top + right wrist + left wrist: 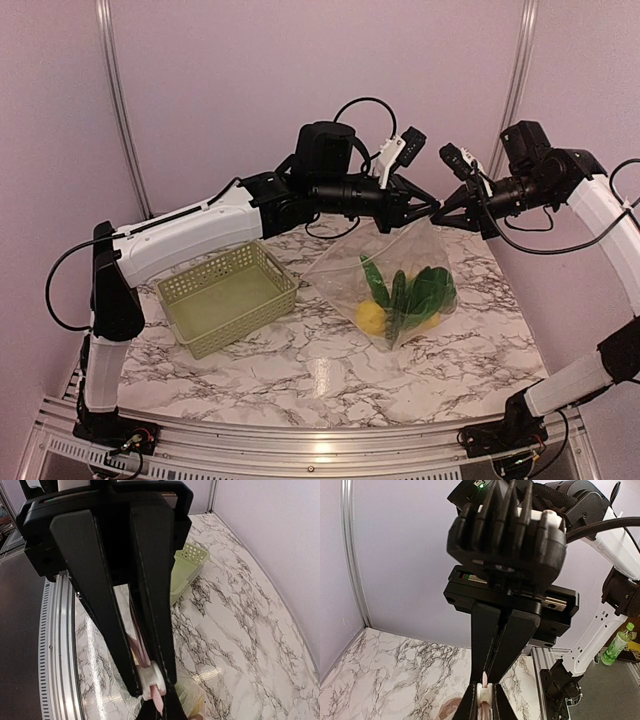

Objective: Place the food in the zip-top bag and seal the zipper
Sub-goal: Zip the zipper of the food storage bag.

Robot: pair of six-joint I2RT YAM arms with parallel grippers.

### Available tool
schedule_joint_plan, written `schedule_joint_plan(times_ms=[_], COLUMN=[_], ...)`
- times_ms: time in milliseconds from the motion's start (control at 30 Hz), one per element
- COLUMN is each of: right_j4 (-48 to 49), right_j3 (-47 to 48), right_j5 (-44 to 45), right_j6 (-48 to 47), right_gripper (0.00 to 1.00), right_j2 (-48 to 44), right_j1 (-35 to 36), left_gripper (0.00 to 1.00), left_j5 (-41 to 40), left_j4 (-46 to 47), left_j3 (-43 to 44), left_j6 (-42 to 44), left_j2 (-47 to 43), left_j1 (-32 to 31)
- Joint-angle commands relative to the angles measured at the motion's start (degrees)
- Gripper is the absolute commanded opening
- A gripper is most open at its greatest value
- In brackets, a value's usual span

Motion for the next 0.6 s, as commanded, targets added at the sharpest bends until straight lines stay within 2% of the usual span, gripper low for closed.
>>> schedule_joint_plan(times_ms=[0,167,300,567], right_j4=[3.6,5.7,3.6,2.3], right_j3=[1.3,1.6,2.0,2.3], right_j5=[-0.3,-2.2,-4.9,-5.7], right_j6=[1.7,1.9,-0.3,-1.6], right_gripper=[0.00,0.00,0.00,0.00], right_j2=[-0.5,-1.5,-1.3,-1.7], right_j1=[0.2,-3.9,-6.8,-8.3], left_gripper=[0.01,0.00,0.00,0.00], left_j5=[0.9,0.3,-1.0,-2.0], left_j4=[-2.1,-4.5,-4.3,-6.3], left_j3=[1.5,0.4,-2.8,-5.2], left_j6=[0.4,1.3,1.8,2.0], left_j2=[0.8,-0.7,-3.2,-5.0], left_j1=[0.4,0.9,1.4,2.1])
